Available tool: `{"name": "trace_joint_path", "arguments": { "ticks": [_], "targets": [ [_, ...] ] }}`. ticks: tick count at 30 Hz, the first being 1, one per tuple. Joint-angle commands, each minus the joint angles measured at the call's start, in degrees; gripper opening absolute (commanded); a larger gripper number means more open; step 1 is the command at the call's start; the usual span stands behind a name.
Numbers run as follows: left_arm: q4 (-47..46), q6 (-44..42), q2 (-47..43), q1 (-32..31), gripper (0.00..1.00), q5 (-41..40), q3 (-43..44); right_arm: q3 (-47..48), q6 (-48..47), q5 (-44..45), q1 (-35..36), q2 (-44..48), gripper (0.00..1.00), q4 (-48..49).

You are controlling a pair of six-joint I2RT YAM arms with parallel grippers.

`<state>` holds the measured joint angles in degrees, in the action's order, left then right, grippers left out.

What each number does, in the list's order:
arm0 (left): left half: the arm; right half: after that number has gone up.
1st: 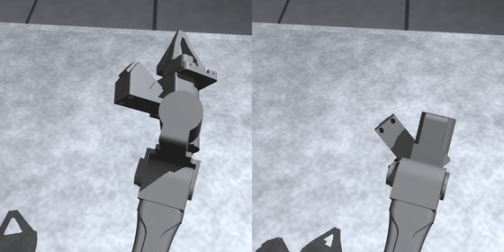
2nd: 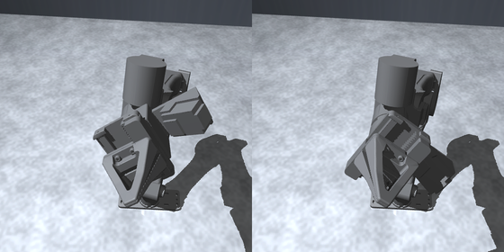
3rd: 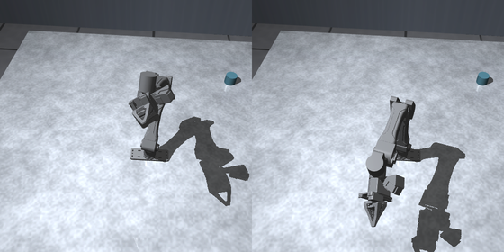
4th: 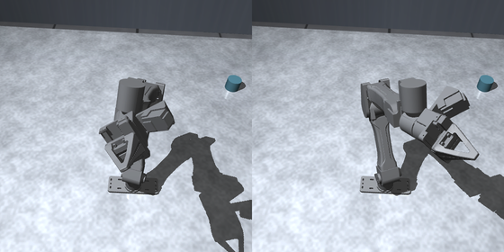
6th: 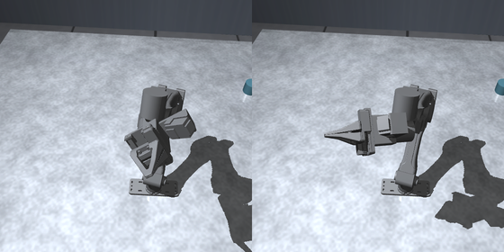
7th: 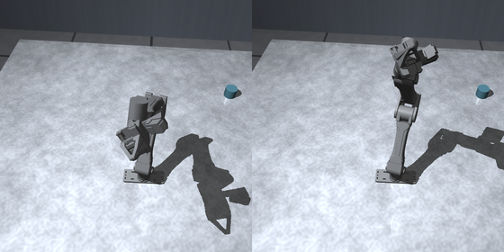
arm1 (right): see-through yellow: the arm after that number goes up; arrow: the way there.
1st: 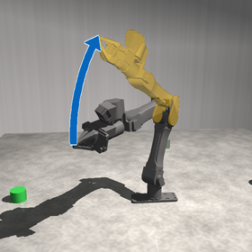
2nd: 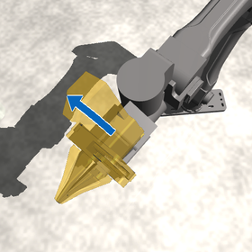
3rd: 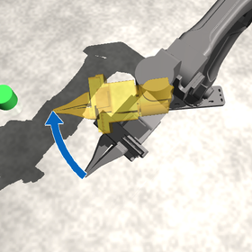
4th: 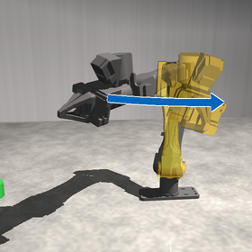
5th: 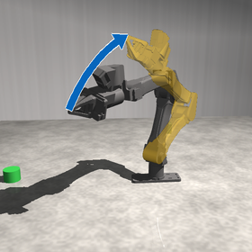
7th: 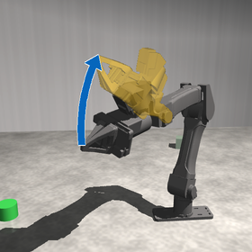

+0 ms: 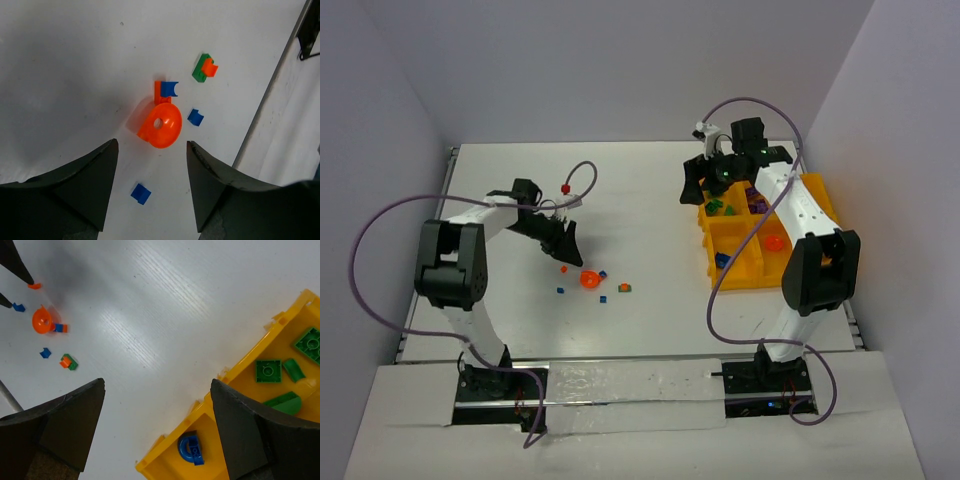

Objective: Sort the legos into containers by color

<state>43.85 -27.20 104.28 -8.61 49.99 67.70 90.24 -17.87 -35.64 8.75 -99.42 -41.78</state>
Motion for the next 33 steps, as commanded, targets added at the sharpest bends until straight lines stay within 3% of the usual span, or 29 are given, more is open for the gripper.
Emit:
{"name": "trace_joint_path", "arguments": {
  "ticks": [1, 9, 17, 23, 27, 33],
  "targets": [
    [6.3, -10.0, 5.1, -2.0, 0.63, 3.7, 8.6, -1.0, -0.3, -0.9, -0.2, 4.4, 0.93, -0.5],
    [12.0, -16.6, 14.2, -3.9, 0.52, 3.1, 13.3, -2.3, -1.0, 0.0, -0.4, 6.2, 0.94, -1.2],
    [16.6, -22.9, 16.7, -6.8, 0.48, 2.6, 13.5, -2.2, -1.3, 0.7, -0.8, 6.0, 0.94, -1.7],
    [14.8, -22.1, 17.2, -7.7, 0.43, 1.6, 11.5, -1.8, -1.4, 0.9, -0.8, 5.7, 0.94, -1.9],
    [13.9, -21.8, 17.3, -7.7, 0.33, 0.8, 11.0, -1.5, -1.5, 1.0, -0.8, 5.6, 0.94, -2.0],
    [12.8, -21.5, 15.9, -7.7, 0.07, -0.2, 10.7, -0.1, -1.7, 0.3, -0.8, 4.7, 0.94, -3.0]
  ]
}}
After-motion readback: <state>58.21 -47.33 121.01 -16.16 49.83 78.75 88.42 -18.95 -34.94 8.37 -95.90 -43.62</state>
